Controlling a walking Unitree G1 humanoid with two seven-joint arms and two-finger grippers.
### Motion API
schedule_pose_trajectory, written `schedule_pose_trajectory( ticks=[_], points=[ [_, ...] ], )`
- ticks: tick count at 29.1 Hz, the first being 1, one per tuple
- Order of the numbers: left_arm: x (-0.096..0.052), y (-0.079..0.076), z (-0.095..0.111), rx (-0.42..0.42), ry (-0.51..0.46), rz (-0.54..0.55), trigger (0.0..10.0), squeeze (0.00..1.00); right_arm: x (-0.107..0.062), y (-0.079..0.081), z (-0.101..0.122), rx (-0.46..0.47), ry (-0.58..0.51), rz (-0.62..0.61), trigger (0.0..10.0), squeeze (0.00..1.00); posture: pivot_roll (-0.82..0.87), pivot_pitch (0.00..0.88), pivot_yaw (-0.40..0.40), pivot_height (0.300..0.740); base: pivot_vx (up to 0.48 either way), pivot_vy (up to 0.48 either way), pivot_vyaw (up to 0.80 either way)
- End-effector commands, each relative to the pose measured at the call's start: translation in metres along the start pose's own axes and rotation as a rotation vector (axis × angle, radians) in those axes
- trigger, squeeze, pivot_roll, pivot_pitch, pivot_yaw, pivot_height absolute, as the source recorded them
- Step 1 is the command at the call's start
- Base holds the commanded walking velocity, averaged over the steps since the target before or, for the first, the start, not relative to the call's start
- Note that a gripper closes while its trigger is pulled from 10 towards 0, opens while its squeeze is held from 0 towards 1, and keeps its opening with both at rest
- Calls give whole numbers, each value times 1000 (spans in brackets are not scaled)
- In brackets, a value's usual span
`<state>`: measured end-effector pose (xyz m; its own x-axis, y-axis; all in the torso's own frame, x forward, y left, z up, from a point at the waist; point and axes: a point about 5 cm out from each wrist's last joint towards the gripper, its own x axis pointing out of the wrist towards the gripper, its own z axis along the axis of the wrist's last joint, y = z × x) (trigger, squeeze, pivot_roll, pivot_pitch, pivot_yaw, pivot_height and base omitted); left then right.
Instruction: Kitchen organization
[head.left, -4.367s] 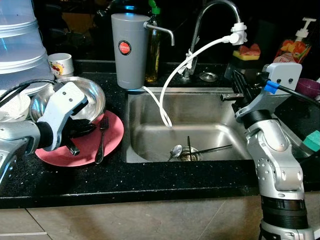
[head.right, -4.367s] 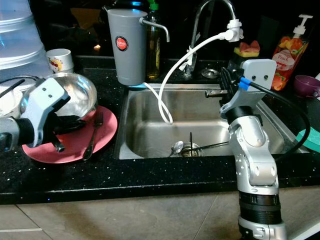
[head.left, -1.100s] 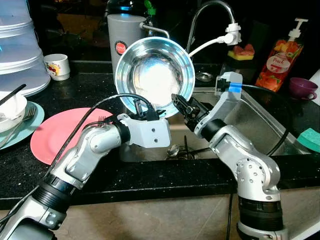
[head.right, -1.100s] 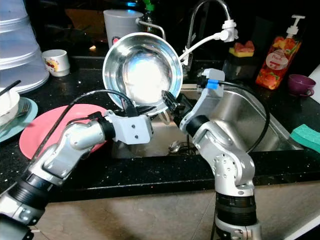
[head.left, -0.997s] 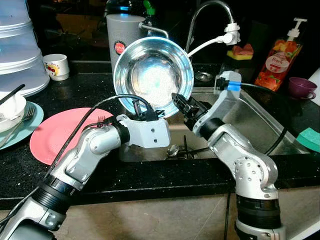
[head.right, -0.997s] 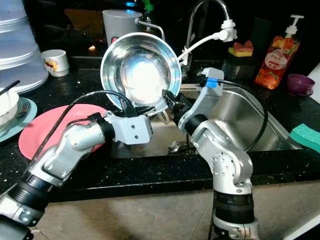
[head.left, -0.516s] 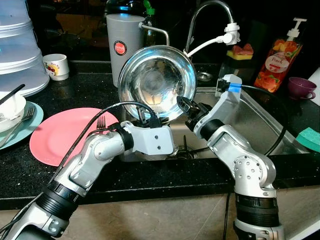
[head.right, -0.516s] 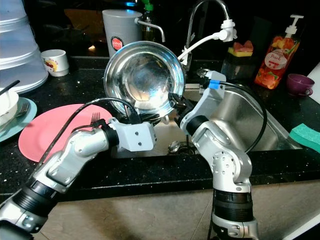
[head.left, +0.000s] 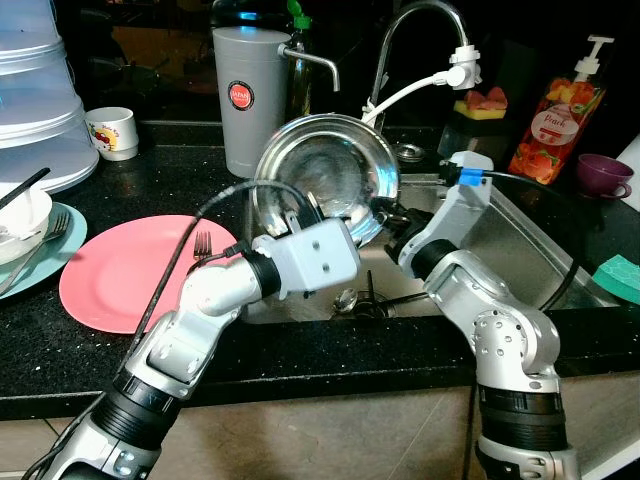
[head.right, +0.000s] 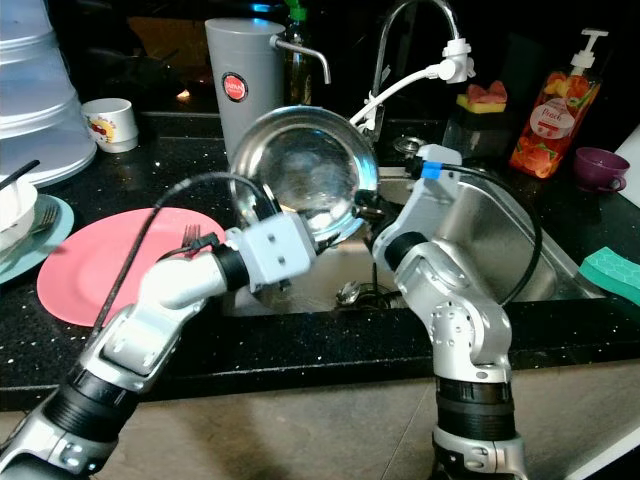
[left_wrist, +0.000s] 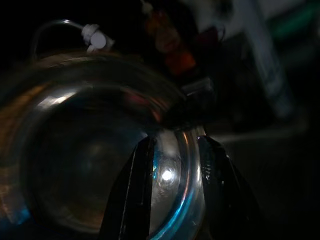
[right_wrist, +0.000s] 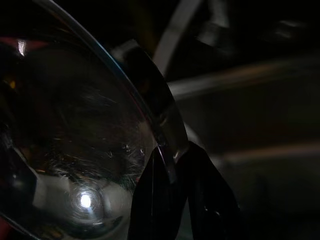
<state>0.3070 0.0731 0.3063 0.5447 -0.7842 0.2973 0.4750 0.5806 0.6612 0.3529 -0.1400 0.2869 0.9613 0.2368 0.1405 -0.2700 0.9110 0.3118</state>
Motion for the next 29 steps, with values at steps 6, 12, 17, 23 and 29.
schedule_pose_trajectory(
  ticks=[6, 12, 17, 23, 29],
  points=[
    [-9, 9, -11, -337, 105, 101, 10000, 0, 14, -43, -10, -114, 68, -168, 10000, 0, 50, 161, -76, 740, 0, 0, 0],
    [-15, -2, -22, -701, 234, 123, 10000, 0, 19, -47, -27, -324, 148, -131, 10000, 0, 63, 161, -87, 740, 0, 0, 0],
    [-17, -10, -26, -853, 318, 97, 10000, 0, 23, -45, -41, -346, 176, -103, 10000, 0, 66, 158, -84, 740, 0, 0, 0],
    [-17, -7, -25, -875, 354, 101, 10000, 0, 26, -44, -47, -335, 185, -87, 10000, 0, 72, 153, -81, 740, 0, 0, 0],
    [-18, -4, -24, -867, 407, 119, 10000, 0, 32, -38, -67, -326, 257, -51, 10000, 0, 74, 148, -77, 740, 0, 0, 0]
  ],
)
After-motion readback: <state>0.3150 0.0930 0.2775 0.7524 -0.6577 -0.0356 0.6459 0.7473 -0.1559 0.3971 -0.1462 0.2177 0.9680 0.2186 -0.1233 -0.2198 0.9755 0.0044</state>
